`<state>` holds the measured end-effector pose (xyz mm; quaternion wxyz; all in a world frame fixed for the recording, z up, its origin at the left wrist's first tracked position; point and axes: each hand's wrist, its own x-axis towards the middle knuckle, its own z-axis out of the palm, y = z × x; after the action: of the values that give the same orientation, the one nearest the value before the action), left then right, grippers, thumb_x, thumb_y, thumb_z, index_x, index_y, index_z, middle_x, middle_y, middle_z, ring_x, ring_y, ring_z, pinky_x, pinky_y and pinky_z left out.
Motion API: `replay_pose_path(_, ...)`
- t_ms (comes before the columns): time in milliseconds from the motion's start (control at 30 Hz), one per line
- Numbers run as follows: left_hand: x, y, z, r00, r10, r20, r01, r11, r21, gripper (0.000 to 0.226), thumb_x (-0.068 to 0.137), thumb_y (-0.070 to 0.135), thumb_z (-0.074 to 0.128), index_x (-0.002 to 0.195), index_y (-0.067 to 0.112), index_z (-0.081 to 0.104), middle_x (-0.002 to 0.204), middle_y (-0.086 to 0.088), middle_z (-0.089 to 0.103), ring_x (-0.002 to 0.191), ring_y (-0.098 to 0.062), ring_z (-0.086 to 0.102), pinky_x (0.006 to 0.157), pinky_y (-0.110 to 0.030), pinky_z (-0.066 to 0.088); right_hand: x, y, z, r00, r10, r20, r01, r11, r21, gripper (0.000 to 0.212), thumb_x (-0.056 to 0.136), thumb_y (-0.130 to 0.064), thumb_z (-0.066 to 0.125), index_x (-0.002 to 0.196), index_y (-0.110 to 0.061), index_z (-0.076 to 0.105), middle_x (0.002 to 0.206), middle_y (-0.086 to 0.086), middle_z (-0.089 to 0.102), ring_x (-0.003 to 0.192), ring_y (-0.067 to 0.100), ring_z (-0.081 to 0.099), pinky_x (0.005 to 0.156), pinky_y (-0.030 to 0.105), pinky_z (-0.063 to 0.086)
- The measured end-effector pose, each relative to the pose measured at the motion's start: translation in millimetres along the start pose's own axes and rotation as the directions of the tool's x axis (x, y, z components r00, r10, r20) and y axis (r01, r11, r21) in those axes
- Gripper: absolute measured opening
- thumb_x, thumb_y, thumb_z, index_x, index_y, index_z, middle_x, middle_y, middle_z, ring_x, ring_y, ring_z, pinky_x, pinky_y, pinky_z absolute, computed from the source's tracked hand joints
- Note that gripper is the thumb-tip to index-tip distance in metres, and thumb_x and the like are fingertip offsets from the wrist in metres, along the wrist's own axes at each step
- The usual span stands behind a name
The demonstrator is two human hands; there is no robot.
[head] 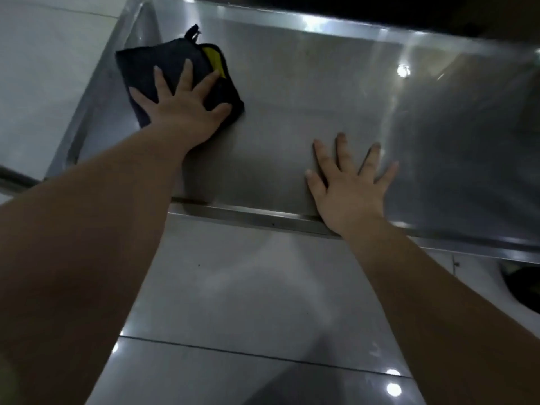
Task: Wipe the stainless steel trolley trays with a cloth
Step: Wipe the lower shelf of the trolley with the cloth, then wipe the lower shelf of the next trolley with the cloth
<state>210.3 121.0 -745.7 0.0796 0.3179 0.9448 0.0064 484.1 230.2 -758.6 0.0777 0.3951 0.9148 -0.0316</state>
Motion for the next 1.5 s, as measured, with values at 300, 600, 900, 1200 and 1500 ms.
replay_pose_path(300, -16.2, 182.1, 13.9, 0.859, 0.506, 0.075, -0.506, 0.862, -0.017, 0.058, 0.088, 0.070, 0.027, 0.144, 0.062, 0.011, 0.163, 0.015, -0.004, 0.147, -0.034, -0.015, 0.103, -0.074, -0.015, 0.4, -2.2, 0.2, 0.999, 0.046, 0.005, -0.046, 0.999, 0.018, 0.063, 0.089, -0.068, -0.003, 0.148, -0.046, -0.009, 0.162, 0.006, -0.015, 0.145, 0.042, -0.017, 0.109, 0.070, -0.006)
replay_pose_path(600, 6.4, -35.6, -5.2, 0.999, 0.013, 0.047, -0.011, 0.999, -0.048, 0.072, 0.069, 0.090, 0.021, 0.136, 0.068, 0.008, 0.162, 0.019, -0.001, 0.149, -0.033, -0.006, 0.106, -0.074, -0.005, -0.9, 1.4, -2.6, 1.000, 0.004, 0.025, -0.006, 0.999, 0.046, 0.059, 0.089, -0.070, 0.002, 0.144, -0.055, -0.013, 0.163, 0.003, -0.014, 0.145, 0.044, -0.017, 0.107, 0.072, -0.008)
replay_pose_path(900, -33.3, -1.3, 1.7, 0.997, -0.032, 0.064, 0.033, 0.999, -0.024, 0.076, 0.074, 0.086, 0.019, 0.144, 0.059, 0.008, 0.163, 0.013, -0.007, 0.148, -0.036, -0.011, 0.105, -0.074, -0.008, -7.0, 7.1, -16.6, 1.000, 0.005, 0.016, -0.010, 0.947, 0.322, 0.061, 0.097, -0.059, 0.031, 0.153, -0.041, 0.014, 0.164, -0.001, 0.005, 0.148, 0.036, -0.011, 0.112, 0.064, -0.013)
replay_pose_path(1200, -166.1, 168.7, 21.3, 0.762, 0.592, 0.262, -0.619, 0.784, 0.032, 0.071, 0.086, 0.076, 0.018, 0.148, 0.051, -0.006, 0.160, 0.012, -0.020, 0.144, -0.033, -0.027, 0.105, -0.070, -0.017, -12.4, 46.4, -46.6, 0.975, 0.215, -0.064, -0.041, 0.449, 0.892, 0.042, 0.094, -0.017, 0.053, 0.136, -0.021, 0.050, 0.143, 0.002, 0.045, 0.129, 0.018, 0.044, 0.112, 0.033, 0.032)
replay_pose_path(1500, -186.1, 113.5, -12.2, 0.995, 0.101, -0.007, -0.095, 0.898, -0.429, 0.049, 0.082, 0.036, 0.071, 0.128, 0.025, 0.056, 0.125, -0.004, 0.055, 0.120, -0.028, 0.046, 0.102, -0.038, 0.037, -20.5, 34.4, -70.9, 0.921, -0.372, 0.115, 0.336, 0.909, 0.246, 0.062, 0.097, -0.011, 0.045, 0.150, -0.039, 0.027, 0.163, -0.010, 0.008, 0.147, 0.036, 0.002, 0.117, 0.055, 0.008)
